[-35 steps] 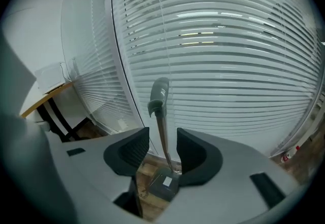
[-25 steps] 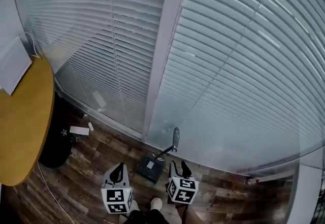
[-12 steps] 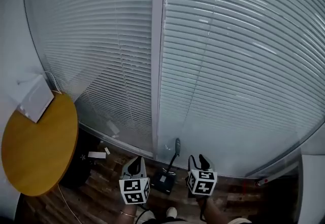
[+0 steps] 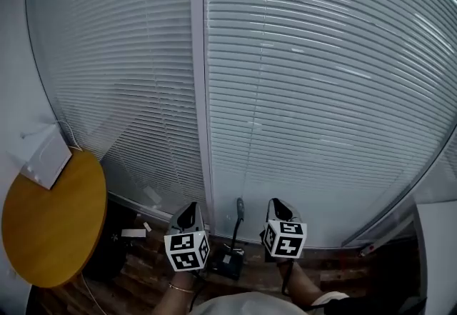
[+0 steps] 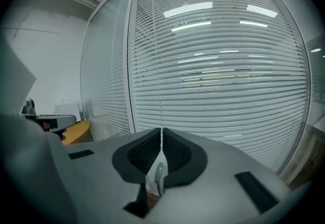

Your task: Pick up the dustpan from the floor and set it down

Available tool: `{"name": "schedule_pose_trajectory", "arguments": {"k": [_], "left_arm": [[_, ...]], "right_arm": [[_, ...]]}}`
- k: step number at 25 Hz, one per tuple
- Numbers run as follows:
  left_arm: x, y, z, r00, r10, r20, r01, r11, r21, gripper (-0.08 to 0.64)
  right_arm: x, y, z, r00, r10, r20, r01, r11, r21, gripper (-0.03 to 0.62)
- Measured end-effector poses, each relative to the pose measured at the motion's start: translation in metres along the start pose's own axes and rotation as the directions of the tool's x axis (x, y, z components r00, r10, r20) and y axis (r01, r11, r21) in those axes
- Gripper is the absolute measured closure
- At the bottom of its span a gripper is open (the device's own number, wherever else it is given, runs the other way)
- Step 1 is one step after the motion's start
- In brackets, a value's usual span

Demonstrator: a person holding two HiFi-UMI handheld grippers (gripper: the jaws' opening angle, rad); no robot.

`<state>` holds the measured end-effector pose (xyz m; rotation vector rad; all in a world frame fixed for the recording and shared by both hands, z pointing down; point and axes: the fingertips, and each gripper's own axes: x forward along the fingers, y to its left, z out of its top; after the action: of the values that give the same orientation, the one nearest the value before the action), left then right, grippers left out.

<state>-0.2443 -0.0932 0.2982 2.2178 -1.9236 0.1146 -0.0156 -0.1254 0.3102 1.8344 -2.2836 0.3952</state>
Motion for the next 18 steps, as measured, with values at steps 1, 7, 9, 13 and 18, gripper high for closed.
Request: {"name": "schedule_pose_trajectory", "arguments": {"k": [1,7,9,13,18], "left_arm": [[0.001,-0.003,-0.001,1.0,-0.004,-0.004,0.004,1.0,0.003,0.543],[0.002,-0.012,-0.013,0.999,-0.018,-0.037,0.019,1.0,0.006,0.543],[0.002,-0.011,-0.015,0.999,-0.019,-0.044,0.019,1.0,0.003,0.543],[-0.002,-0.01,-0.019,0.999,-0.012,-0.046,0.012,1.0,-0.002,0.543],[-0.001,-0.016,-0.023,0.999,-0.006,-0.048,0.006,1.0,-0.003,0.541]], "right_arm": [[-0.002,-0.002,0.0,1.0,0.002,0.002,-0.002,1.0,0.0,0.555],[-0.01,-0.014,-0.004,1.0,-0.021,-0.005,0.021,1.0,0.022,0.56],[-0.01,-0.017,-0.006,0.999,-0.034,-0.01,0.034,0.999,0.024,0.56],[-0.016,-0.02,-0.01,0.998,-0.054,-0.025,0.054,0.999,0.0,0.56],[-0.017,-0.033,-0.012,0.998,-0.062,-0.028,0.062,0.998,0.019,0.56]]}}
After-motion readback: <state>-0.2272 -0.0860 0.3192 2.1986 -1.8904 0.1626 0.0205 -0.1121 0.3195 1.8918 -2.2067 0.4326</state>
